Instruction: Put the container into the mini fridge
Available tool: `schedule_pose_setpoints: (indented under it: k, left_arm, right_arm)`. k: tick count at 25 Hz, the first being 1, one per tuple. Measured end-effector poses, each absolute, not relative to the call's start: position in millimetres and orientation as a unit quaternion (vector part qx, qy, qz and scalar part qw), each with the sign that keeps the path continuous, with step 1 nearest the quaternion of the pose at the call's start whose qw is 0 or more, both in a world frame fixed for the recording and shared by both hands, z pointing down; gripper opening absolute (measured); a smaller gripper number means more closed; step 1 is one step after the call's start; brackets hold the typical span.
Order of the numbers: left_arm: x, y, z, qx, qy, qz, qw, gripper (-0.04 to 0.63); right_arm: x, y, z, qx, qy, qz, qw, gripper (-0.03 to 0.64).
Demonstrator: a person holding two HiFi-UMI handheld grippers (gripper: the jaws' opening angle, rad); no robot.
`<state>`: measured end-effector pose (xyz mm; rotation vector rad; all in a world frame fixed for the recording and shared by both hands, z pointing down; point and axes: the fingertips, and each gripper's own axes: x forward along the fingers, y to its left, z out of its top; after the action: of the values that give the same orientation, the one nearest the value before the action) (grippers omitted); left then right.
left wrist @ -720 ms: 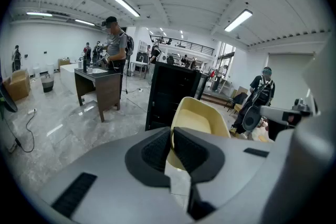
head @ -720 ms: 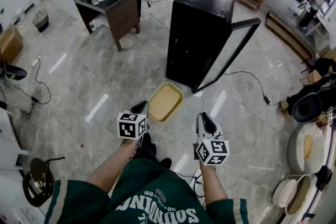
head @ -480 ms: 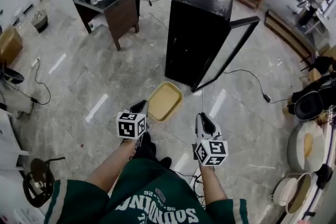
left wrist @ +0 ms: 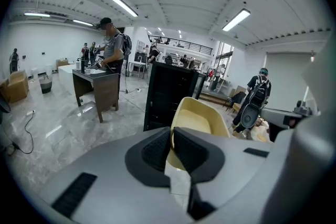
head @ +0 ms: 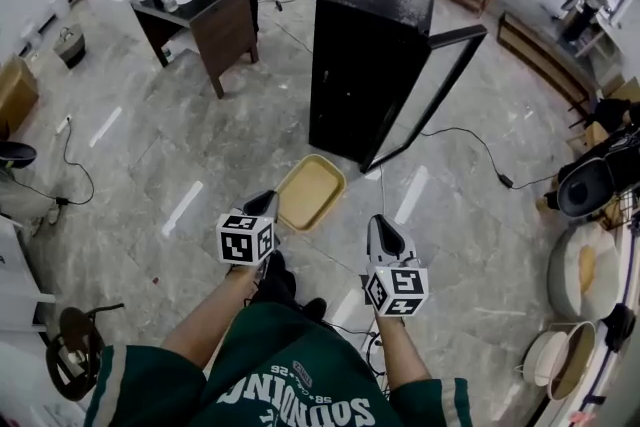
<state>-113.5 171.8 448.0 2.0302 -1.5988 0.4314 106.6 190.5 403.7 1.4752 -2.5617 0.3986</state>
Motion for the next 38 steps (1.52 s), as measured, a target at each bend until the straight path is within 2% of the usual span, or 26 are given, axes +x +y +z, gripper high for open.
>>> schedule_pose_setpoints:
  k: [11, 30, 38]
  left_arm:
    - [-117, 139, 450, 0.751, -0.579, 0.164, 0.272, 0.028]
    - [-165, -14, 464, 0.776, -0.542, 0.17, 0.273, 0.028]
    - [-161, -71, 472, 0.784, -0.528, 0.184, 0.27, 0.029]
  right_arm:
    - [112, 172, 405, 0.515, -0.841, 0.144, 0.079, 0.037]
    - [51, 35, 415, 0.543, -0.822, 0.148, 0.09, 0.037]
    - [62, -15, 410, 0.565, -0.808, 0.144, 0.079, 0.037]
